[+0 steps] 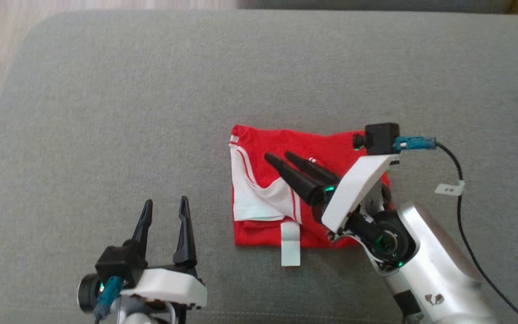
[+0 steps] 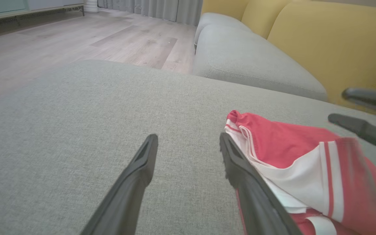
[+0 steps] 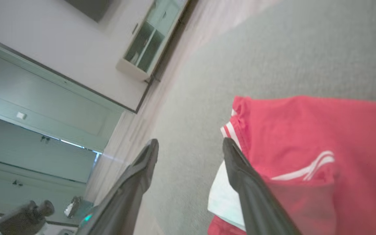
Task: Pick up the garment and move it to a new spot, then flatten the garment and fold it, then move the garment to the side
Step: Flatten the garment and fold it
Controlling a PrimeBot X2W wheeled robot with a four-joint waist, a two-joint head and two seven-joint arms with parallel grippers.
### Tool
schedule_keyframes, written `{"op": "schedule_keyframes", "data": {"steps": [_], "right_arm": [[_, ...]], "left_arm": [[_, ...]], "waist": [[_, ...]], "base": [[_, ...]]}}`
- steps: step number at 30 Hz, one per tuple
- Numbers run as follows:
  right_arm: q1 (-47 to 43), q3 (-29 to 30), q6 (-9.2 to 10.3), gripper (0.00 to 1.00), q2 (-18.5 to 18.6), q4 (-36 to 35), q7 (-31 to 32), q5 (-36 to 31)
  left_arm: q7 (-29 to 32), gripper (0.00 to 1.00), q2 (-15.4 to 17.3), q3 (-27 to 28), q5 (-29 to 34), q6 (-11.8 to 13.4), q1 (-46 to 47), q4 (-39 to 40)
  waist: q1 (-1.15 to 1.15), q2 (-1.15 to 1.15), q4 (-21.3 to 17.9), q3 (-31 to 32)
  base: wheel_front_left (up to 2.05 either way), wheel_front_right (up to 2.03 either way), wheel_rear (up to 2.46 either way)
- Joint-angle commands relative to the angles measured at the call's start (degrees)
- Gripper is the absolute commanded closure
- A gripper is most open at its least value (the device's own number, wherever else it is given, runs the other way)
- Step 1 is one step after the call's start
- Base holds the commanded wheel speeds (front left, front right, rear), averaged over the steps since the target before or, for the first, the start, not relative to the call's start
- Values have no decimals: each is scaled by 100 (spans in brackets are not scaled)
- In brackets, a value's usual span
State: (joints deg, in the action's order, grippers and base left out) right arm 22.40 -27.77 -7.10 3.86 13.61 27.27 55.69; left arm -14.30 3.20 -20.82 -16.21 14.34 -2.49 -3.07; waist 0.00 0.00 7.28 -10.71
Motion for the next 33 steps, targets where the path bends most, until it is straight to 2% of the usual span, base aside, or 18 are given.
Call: {"op": "schedule_keyframes", "data": {"steps": [1, 3, 6, 10, 14, 18, 22, 28, 29, 31, 33], "right_arm": [[243, -60, -39, 0, -98, -331, -143, 56], [247, -5, -39, 0, -98, -426, -210, 50], [131, 589, -39, 0, -75, -943, -399, -910], [-359, 1415, -39, 0, 214, -1611, -549, -2191], [-1060, 2127, -39, 0, 461, -2022, -742, -2968], [-1775, 2667, -39, 0, 569, -2052, -1170, -3505], [-2285, 2889, -39, 0, 557, -1928, -1592, -3854], [-2678, 2836, -39, 0, 476, -1669, -2104, -4185], [-2691, 2793, -39, 2, 462, -1614, -2133, -4196], [-2647, 2674, -39, 100, 452, -1478, -2200, -4217], [-2514, 2419, -39, 100, 473, -1265, -2240, -4279]], "left_arm": [[-70, 0, -32, 234, 51, 25, 9, 164], [-70, 0, -32, 264, 46, 34, -28, 181], [-70, 0, -32, 402, 50, 60, -220, 253], [-70, 0, -32, 506, 120, 1, -385, 304], [-70, 0, -32, 560, 196, -72, -503, 301], [-70, 0, -32, 598, 264, -122, -604, 299], [-70, 0, -32, 682, 410, -144, -701, 291], [-70, 0, -32, 792, 538, -186, -869, 321], [-70, 0, -32, 794, 549, -199, -874, 329], [-70, 0, -32, 783, 583, -222, -865, 341], [-70, 0, -32, 768, 609, -238, -829, 344]], "waist": [[0, 0, -139, 172], [0, 0, -191, 232], [0, 0, -391, 492], [0, 0, -544, 736], [0, 0, -647, 950], [0, 0, -679, 1127], [0, 0, -665, 1221], [0, 0, -546, 1293], [0, 0, -518, 1283], [0, 0, -453, 1244], [0, 0, -382, 1184]], "base": [[0, 0, 0], [0, 0, 0], [0, 0, 0], [0, 0, 0], [0, 0, 0], [0, 0, 0], [0, 0, 0], [0, 0, 0], [0, 0, 0], [0, 0, 0], [0, 0, 0]]}}
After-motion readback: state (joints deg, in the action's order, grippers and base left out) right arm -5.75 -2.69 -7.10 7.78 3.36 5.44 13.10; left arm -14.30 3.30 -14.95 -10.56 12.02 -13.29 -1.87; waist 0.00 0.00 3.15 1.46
